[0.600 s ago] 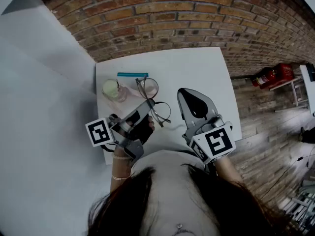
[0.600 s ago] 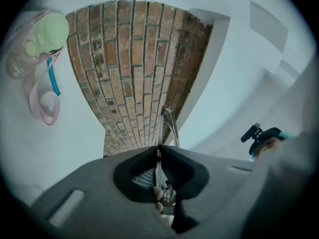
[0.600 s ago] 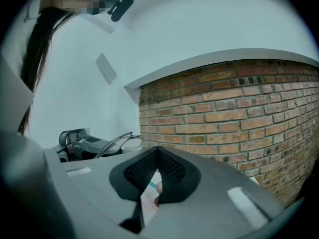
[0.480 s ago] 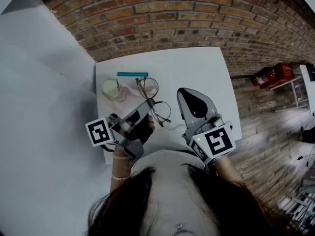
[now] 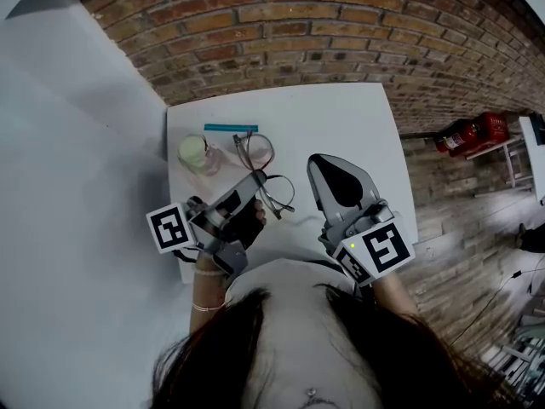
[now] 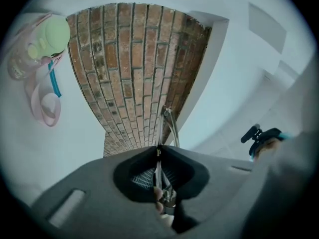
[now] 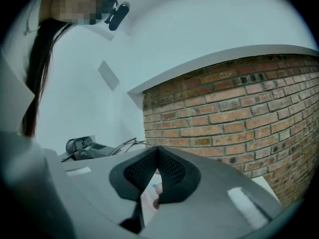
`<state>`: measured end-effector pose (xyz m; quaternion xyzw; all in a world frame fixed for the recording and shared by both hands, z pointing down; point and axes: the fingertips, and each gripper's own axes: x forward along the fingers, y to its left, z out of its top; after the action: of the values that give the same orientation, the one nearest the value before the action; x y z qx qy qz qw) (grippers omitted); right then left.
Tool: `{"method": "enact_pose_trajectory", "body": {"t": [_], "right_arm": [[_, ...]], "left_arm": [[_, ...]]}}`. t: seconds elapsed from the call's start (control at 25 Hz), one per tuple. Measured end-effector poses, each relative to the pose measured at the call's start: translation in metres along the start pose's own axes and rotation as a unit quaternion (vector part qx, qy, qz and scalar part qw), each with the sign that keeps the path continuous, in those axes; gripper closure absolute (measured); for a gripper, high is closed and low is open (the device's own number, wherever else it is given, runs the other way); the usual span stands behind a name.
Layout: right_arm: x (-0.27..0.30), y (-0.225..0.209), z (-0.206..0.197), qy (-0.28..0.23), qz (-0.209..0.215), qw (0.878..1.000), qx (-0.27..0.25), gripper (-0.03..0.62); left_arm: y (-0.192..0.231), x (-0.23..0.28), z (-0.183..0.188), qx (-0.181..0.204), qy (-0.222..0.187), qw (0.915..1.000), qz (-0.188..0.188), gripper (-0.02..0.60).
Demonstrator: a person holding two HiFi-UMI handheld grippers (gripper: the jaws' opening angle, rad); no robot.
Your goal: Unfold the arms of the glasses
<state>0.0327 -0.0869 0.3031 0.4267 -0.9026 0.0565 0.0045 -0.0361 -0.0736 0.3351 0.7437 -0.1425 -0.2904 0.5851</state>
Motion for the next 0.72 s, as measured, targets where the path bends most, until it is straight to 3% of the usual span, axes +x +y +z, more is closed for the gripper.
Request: {"method": "enact_pose_trajectory", "body": {"t": [0.36, 0.52, 0.72], "right_arm": [[-0.007, 0.013, 0.009, -0.020, 0.050, 0.999, 0.005, 0.586], [-0.007, 0.025, 0.017, -0.041, 0.091, 0.995, 0.018, 0.586], [-0.007, 0.038, 0.009, -0.028, 0.125, 0.992, 0.016, 0.586]], "left_arm": [[0.002, -0.002, 0.007, -0.001, -0.007, 1.0000, 0.007, 0.558], [0.004, 0.000, 0.010, 0.000, -0.006, 0.9999, 0.011, 0.558], [0.007, -0.001, 0.015, -0.005, -0.012, 0.9999, 0.011, 0.558]]}}
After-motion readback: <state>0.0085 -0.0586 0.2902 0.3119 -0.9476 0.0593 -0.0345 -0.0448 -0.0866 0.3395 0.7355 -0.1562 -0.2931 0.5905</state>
